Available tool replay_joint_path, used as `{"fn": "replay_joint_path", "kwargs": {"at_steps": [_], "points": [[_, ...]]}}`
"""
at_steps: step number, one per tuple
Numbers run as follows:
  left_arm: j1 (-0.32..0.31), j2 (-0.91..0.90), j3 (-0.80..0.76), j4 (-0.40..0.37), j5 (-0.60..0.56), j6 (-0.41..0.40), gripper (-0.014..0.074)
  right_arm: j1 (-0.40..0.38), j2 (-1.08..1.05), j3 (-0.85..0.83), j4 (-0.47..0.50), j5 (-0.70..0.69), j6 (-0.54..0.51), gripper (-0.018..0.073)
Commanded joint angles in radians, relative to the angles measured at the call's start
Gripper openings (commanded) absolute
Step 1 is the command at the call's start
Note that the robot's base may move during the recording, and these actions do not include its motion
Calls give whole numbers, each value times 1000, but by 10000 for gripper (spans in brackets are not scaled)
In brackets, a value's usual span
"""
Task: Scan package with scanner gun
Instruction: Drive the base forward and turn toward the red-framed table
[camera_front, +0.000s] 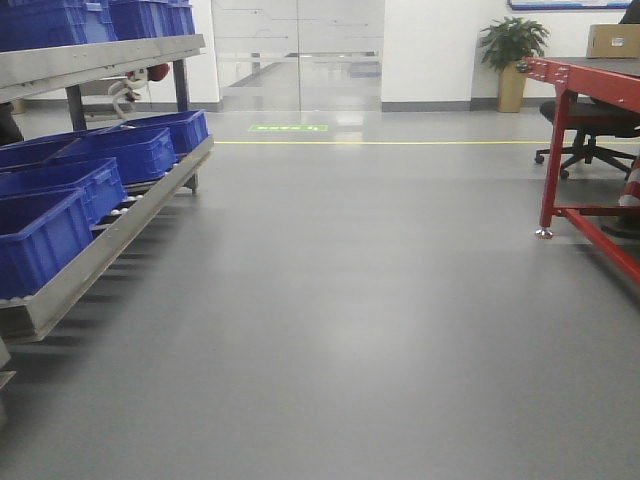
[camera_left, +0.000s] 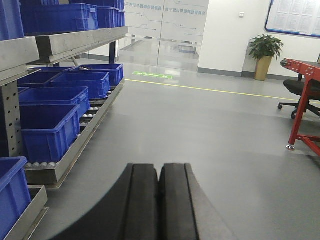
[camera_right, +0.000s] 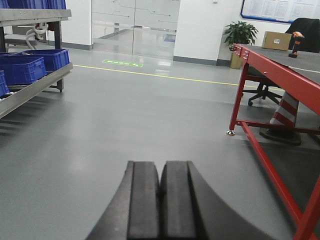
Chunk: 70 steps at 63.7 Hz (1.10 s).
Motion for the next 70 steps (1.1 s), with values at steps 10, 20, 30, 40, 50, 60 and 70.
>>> {"fn": "replay_joint_path", "kwargs": {"at_steps": [10,20,30,40,50,60,70], "points": [[-7,-2,-1,0,-11,2,-111,-5,-1,1,5,-14,-2,-169],[-7,-2,-1,0,-11,2,-111,-5,-1,1,5,-14,-2,-169],[-7,-2,-1,0,-11,2,-111,-5,-1,1,5,-14,-2,-169],[-7,-2,-1,0,-11,2,-111,-5,-1,1,5,-14,-2,-169],[-7,-2,-1,0,-11,2,-111,-5,-1,1,5,-14,-2,-169],[-7,-2,-1,0,-11,2,-111,-5,-1,1,5,-14,-2,-169],[-7,-2,-1,0,-11,2,-111,-5,-1,1,5,-14,-2,-169]]}}
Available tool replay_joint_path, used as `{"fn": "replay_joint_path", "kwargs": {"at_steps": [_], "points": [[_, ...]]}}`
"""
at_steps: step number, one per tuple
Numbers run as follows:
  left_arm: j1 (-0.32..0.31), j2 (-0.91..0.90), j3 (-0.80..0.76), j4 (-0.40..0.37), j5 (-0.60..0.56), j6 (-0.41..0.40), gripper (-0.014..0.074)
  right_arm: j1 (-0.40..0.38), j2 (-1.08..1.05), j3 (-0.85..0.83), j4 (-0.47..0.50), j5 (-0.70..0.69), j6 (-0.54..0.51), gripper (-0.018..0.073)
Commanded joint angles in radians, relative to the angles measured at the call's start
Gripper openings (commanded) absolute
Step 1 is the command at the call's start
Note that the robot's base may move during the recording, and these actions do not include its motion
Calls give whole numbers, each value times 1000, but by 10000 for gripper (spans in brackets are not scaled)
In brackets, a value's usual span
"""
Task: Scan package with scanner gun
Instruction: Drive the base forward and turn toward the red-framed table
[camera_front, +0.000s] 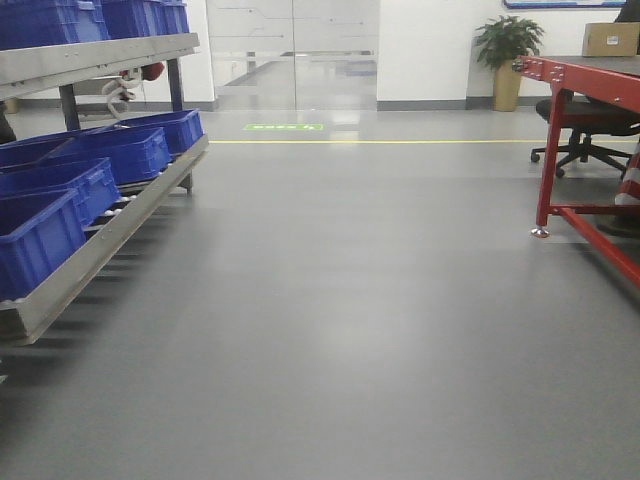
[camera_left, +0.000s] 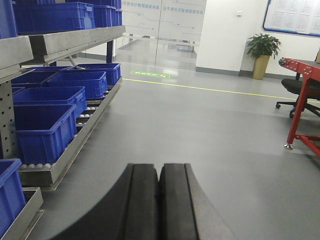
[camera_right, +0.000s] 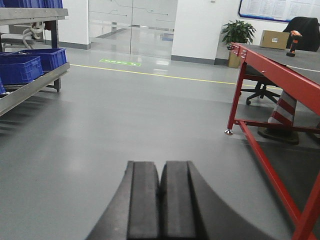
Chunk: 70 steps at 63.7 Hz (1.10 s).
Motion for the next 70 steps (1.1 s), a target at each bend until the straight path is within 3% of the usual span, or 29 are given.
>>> {"fn": "replay_joint_path", "kwargs": {"at_steps": [1,70], "points": [[-7,-2,-1,0,-11,2,-111,-5,-1,1,5,-14,-2,-169],[-7,-2,-1,0,-11,2,-111,-5,-1,1,5,-14,-2,-169]]}}
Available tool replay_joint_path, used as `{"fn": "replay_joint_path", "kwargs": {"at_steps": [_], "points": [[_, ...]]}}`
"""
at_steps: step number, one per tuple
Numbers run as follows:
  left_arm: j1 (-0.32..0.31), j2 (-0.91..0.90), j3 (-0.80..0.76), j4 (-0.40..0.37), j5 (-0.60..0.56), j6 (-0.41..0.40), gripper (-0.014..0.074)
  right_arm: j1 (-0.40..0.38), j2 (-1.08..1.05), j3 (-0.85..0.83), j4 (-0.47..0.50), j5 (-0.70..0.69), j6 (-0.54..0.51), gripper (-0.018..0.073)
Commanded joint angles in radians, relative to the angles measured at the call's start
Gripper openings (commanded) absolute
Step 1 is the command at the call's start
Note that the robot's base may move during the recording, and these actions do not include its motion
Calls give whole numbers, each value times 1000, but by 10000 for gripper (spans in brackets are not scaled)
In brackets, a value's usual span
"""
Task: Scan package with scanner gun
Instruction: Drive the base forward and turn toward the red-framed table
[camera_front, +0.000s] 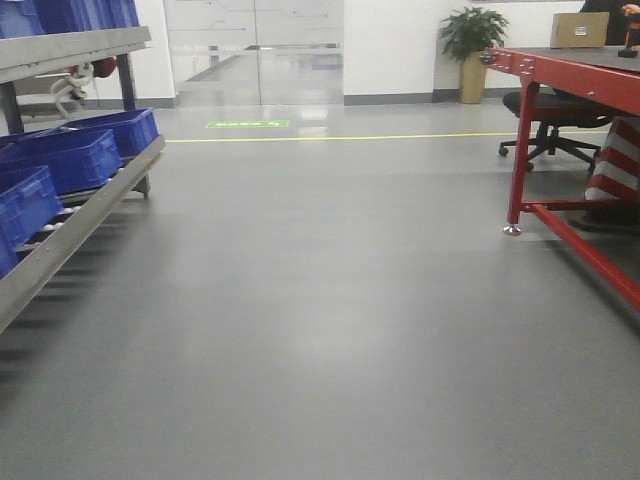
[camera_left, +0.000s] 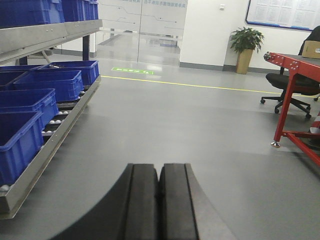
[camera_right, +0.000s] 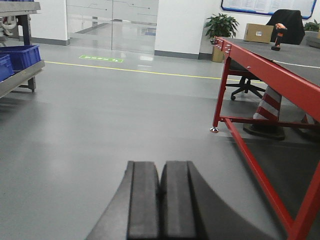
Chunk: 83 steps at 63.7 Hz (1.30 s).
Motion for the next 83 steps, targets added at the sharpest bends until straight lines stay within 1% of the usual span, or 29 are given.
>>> {"fn": "replay_joint_path", "kwargs": {"at_steps": [1,83], "points": [[-7,-2,-1,0,-11,2,-111,-5,-1,1,5,-14,-2,-169],[-7,-2,-1,0,-11,2,-111,-5,-1,1,5,-14,-2,-169]]}}
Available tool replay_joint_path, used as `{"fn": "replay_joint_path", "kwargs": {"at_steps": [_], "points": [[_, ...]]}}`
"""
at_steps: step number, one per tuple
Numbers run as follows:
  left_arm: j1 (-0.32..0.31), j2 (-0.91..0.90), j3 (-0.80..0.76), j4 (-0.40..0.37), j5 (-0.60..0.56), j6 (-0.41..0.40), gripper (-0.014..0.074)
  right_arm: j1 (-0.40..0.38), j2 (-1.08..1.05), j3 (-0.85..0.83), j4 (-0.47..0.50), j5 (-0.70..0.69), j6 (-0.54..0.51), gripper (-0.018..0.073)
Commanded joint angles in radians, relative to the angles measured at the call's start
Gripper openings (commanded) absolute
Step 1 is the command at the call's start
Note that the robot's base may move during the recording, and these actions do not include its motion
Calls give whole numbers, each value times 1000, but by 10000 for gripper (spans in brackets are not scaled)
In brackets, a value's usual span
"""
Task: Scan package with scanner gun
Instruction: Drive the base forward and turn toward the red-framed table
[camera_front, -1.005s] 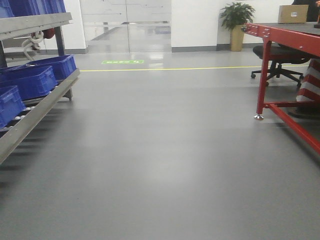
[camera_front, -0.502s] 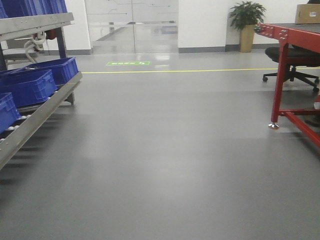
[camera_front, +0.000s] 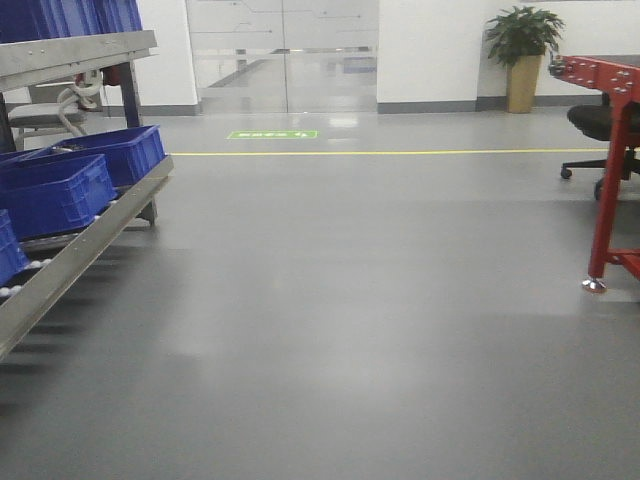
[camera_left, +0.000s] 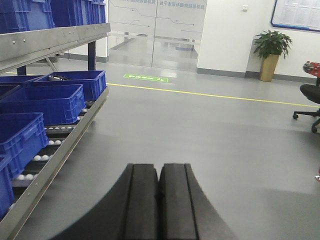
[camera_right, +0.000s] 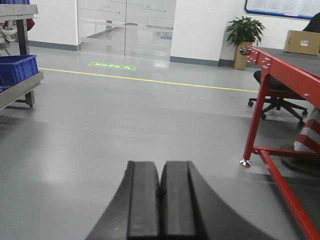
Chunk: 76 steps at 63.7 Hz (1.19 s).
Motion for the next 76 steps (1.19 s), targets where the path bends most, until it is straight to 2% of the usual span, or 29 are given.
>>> {"fn": "replay_joint_path", "kwargs": {"at_steps": [1,76], "points": [[-7,-2,-1,0,-13,2,-111,-5,-1,1,5,-14,-2,-169],[-7,-2,-1,0,-13,2,-111,-5,-1,1,5,-14,-2,-169]]}}
